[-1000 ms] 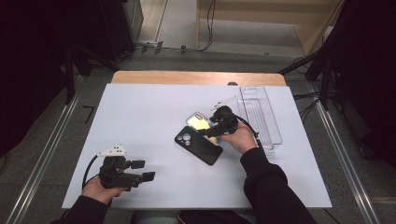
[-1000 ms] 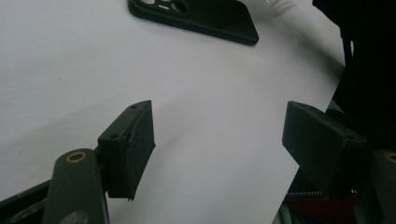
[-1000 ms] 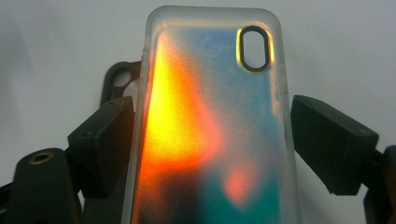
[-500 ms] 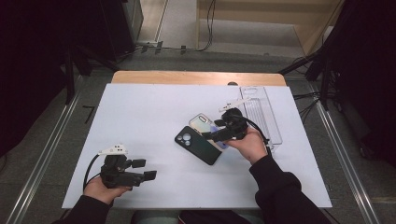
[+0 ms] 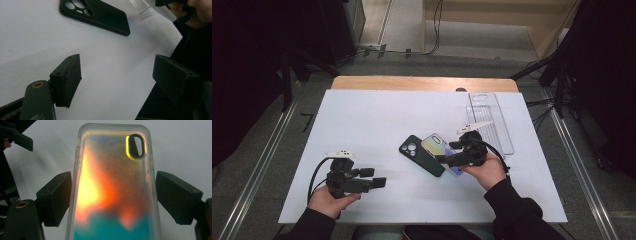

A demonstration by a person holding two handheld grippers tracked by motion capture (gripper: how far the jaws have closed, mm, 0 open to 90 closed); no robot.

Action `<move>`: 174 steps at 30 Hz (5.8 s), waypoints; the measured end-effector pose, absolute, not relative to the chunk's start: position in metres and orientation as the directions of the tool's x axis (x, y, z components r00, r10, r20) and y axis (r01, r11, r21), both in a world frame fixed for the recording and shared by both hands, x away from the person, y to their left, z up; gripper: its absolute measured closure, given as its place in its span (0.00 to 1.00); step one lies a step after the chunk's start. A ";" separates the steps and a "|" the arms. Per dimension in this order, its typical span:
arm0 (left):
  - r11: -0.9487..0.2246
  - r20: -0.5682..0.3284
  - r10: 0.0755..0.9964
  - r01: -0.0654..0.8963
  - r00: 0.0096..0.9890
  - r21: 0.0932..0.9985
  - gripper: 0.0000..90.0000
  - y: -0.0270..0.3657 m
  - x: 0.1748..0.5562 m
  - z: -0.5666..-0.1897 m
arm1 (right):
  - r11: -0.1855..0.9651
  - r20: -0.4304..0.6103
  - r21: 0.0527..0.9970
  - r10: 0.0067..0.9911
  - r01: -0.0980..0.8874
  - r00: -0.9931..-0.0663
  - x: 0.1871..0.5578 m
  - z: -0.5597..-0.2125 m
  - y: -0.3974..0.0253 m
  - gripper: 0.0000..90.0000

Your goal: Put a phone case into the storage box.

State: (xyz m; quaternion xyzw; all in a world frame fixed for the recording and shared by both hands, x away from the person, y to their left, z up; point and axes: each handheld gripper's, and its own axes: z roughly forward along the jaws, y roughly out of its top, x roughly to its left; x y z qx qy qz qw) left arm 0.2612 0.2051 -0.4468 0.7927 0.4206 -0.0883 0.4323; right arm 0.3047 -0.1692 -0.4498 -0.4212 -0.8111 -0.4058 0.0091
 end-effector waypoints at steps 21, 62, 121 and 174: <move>-0.258 -0.465 0.614 0.719 0.638 0.645 0.27 0.169 0.275 -0.433 | 0.181 0.376 0.681 0.744 0.709 -0.552 0.279 -0.461 -0.151 0.17; -0.153 -0.465 0.723 0.775 0.511 0.613 0.31 0.133 0.322 -0.424 | 0.020 0.427 0.757 0.741 0.653 -0.518 0.273 -0.468 -0.091 0.17; 0.065 -0.617 0.658 0.783 0.432 0.618 0.95 0.143 0.324 -0.408 | 0.201 0.267 0.818 0.698 0.539 -0.664 0.273 -0.446 -0.094 0.00; -0.076 -0.371 0.659 0.548 0.655 0.833 0.95 0.113 0.302 -0.412 | 0.212 0.230 0.821 0.727 0.531 -0.647 0.268 -0.435 -0.115 0.00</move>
